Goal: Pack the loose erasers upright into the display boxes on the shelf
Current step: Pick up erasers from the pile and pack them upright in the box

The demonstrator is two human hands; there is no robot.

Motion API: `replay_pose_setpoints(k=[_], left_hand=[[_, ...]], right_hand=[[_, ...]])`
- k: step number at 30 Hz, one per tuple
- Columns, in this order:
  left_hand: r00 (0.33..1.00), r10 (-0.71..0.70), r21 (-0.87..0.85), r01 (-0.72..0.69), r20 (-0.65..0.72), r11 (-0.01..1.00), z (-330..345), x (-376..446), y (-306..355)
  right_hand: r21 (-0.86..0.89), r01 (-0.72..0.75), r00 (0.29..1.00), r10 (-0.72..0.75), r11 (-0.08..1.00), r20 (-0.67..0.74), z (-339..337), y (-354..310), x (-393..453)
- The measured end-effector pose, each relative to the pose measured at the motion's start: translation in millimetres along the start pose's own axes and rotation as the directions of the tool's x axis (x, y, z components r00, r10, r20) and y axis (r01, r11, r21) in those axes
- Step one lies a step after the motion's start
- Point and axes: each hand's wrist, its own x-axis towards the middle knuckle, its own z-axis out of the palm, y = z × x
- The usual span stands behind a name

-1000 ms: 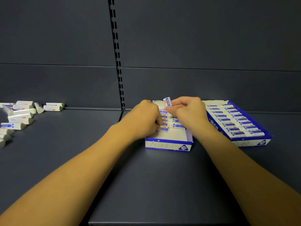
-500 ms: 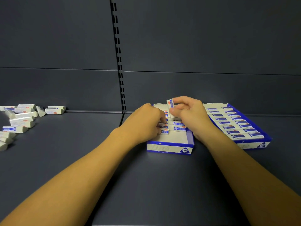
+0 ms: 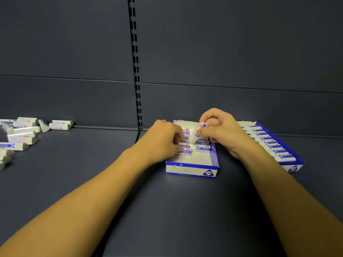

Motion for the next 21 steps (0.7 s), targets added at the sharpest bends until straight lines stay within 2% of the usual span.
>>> replay_pose_setpoints(k=[3, 11, 17, 21], left_hand=[[1.0, 0.007, -0.009, -0.007, -0.002, 1.0, -1.1, -1.0, 0.6], [1.0, 0.016, -0.013, -0.015, 0.008, 1.0, 1.3, 0.1, -0.2], [1.0, 0.012, -0.001, -0.012, 0.017, 1.0, 3.5, 1.7, -2.7], [0.999, -0.011, -0.1, 0.006, -0.047, 0.995, 2.7, 0.8, -5.6]], right_hand=[[-0.071, 0.027, 0.998, -0.022, 0.997, 0.067, -9.2, -1.4, -3.6], [-0.367, 0.122, 0.991, -0.096, 0.922, 0.091, -7.8, 1.9, -7.4], [-0.406, 0.122, 0.99, -0.081, 0.906, 0.116, -4.9, 0.7, -11.3], [-0.382, 0.07, 0.995, -0.04, 0.921, 0.086, -5.8, 4.3, -11.2]])
